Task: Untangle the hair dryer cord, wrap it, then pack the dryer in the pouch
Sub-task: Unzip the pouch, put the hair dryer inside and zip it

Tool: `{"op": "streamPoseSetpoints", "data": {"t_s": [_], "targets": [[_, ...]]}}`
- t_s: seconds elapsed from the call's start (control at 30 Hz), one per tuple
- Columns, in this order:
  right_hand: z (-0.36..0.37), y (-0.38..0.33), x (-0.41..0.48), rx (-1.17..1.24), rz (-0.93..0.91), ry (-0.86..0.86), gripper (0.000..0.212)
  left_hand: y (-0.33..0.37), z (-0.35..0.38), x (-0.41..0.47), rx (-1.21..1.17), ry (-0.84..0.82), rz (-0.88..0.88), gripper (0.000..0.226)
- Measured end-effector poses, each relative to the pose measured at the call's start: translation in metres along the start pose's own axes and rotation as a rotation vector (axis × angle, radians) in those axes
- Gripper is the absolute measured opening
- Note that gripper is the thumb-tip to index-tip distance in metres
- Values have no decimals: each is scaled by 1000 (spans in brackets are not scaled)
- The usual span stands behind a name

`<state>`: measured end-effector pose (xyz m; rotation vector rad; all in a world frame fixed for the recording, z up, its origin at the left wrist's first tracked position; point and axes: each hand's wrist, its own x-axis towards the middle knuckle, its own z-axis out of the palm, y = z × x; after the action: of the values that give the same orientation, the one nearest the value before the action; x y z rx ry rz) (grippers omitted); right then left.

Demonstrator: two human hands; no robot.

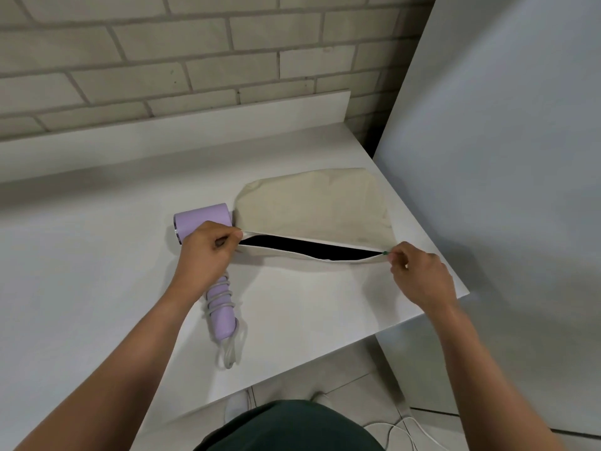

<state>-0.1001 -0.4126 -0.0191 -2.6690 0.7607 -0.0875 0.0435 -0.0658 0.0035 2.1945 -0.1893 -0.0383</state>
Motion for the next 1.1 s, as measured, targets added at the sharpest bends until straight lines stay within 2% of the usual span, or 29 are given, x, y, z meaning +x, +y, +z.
{"op": "streamPoseSetpoints", "data": {"t_s": [0.17,0.3,0.37,0.43,0.5,0.53,0.6,0.67,0.83,0.97,1.1], "targets": [[-12,44,6,39,165,-27,10,-3,-1,2,57,-25,24,16],[-11,47,3,14,203,-96,16,-2,4,2,94,-91,11,17],[-5,32,1,27,86,11,28,2,6,0,67,-96,5,14],[1,6,-1,106,-153,69,40,5,5,0,39,-109,-12,13],[11,-18,0,130,-360,-22,50,8,5,1,-57,-141,-74,12],[17,-27,2,116,-396,-96,52,10,5,2,-133,-153,-124,12],[28,-37,10,87,-395,-200,38,12,7,5,-316,-158,-233,12],[35,-36,17,116,-390,-234,22,14,9,7,-479,-142,-328,13],[28,-18,22,379,-236,-254,31,23,10,16,-784,-105,-530,15],[25,-18,26,570,-161,-222,34,34,10,20,-781,-124,-581,19],[18,-25,30,722,-138,-140,23,34,16,28,-683,-92,-579,20]]}}
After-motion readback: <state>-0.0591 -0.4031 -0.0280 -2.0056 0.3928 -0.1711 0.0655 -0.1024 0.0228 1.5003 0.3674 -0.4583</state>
